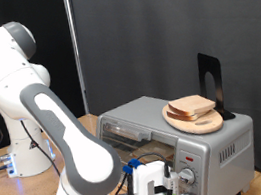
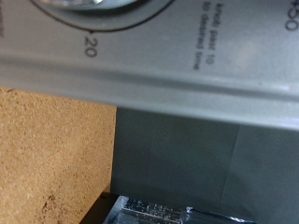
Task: Make a piece of toast with the oven
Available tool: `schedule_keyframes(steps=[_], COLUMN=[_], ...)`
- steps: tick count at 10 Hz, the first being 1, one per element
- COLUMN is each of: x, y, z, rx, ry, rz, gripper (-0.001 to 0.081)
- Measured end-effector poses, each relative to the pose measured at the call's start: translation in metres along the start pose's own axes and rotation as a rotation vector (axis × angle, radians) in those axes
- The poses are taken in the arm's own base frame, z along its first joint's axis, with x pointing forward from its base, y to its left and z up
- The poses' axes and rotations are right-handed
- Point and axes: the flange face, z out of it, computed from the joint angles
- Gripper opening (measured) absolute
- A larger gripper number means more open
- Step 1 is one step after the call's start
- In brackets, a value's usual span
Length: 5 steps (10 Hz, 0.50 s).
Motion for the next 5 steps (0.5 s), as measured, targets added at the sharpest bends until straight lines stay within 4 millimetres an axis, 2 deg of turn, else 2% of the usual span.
schedule_keyframes(steps=[5], x=[0.000], y=[0.015], z=[0.000], rx=[0.137], ry=[-0.004], rz=[-0.190], gripper=[0.0098])
